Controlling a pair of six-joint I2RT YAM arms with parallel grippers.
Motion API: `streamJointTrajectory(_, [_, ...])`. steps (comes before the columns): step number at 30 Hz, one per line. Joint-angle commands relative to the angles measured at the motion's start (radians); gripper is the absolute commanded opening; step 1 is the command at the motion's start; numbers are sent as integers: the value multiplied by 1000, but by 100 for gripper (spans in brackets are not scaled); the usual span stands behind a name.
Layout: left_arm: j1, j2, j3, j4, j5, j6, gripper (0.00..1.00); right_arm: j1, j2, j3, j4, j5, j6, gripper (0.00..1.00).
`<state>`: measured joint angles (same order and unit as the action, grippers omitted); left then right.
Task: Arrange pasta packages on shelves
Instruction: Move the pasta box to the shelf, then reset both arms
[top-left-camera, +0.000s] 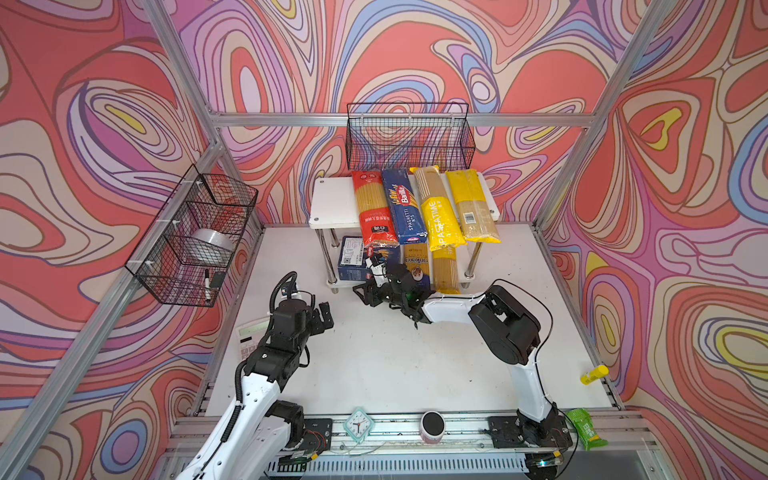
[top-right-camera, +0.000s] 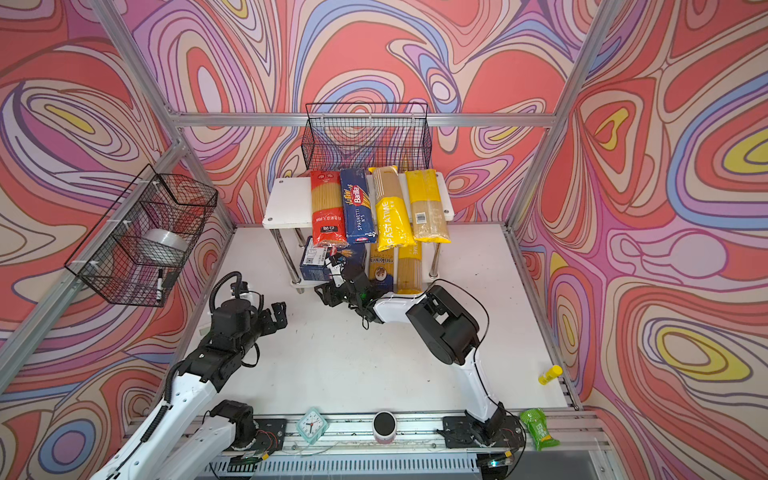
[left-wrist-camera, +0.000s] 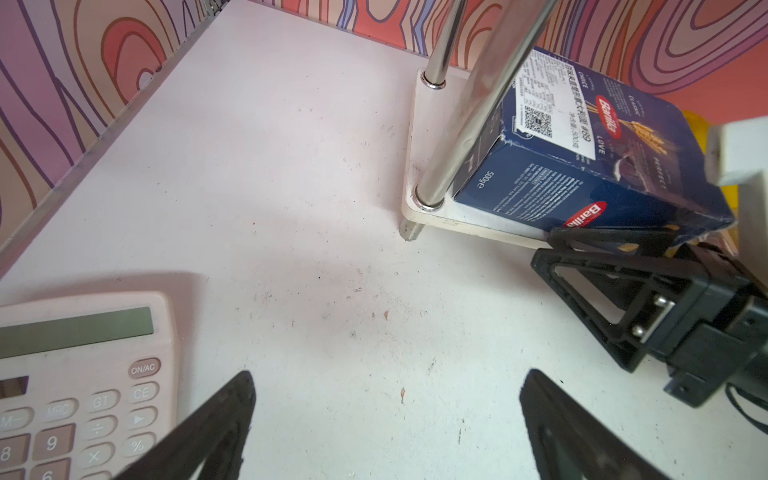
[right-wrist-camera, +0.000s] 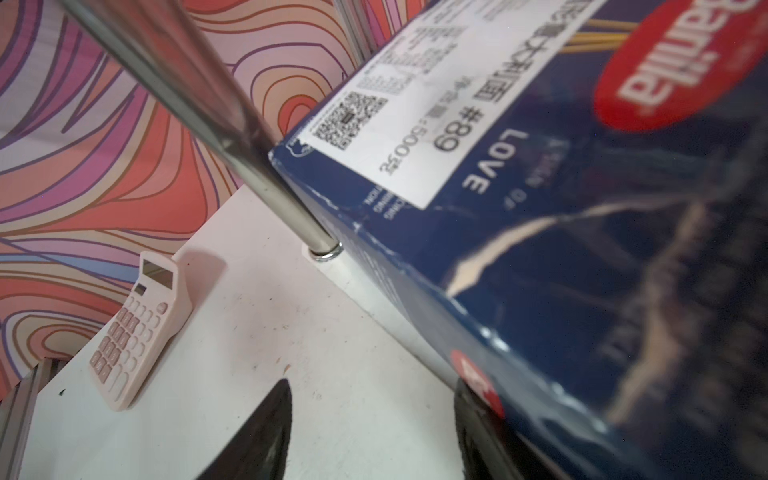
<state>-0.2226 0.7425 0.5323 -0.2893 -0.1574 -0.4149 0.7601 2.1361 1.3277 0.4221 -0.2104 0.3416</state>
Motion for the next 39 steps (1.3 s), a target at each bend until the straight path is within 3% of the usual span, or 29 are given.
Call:
streamJointTrajectory(1, [4,5,-44,59,-15,9,100,-5,17,41,-6,-27,-12,64])
streamJointTrajectory(5, [4,28,-48,106,-46,48,100,-5,-26,-1,1,-43,-9,65])
streamJointTrajectory(9, [9,51,-72,202,-126,135,100,-5,-136,-72,-68,32,-39,65])
streamJointTrajectory(12, [43,86,-107,322,-184,205,100,-5,-247,-144,-155,122,-77,66])
streamJointTrajectory(17, [158,174,-203,623,-99,260,100,-31,-440,-280,-306,329,-159,69])
streamJointTrajectory(19, [175,241,-228,742,-120,279,100,-64,-501,-338,-344,411,-184,76])
streamJointTrajectory(23, [180,399,-241,931,-140,325,100,-179,-600,-441,-359,469,-187,78])
streamJointTrajectory(25, [182,472,-233,994,-132,338,100,-233,-632,-487,-333,511,-205,82])
streamJointTrajectory(27, [195,554,-212,1058,-86,334,100,-306,-648,-532,-280,513,-213,98])
streamJointTrajectory(29, [208,622,-179,1075,3,366,100,-387,-658,-574,-209,459,-201,99])
streamJointTrajectory(31, [213,672,-127,1016,42,371,100,-431,-651,-625,-103,500,-234,98])
streamJointTrajectory(33, [216,715,-135,1064,78,378,100,-468,-641,-621,-93,562,-266,98])
streamJointTrajectory(35, [231,748,-174,1172,168,389,100,-513,-629,-638,-24,528,-297,98])
streamJointTrajectory(39, [236,797,-167,1189,158,379,100,-581,-568,-681,214,519,-390,98])
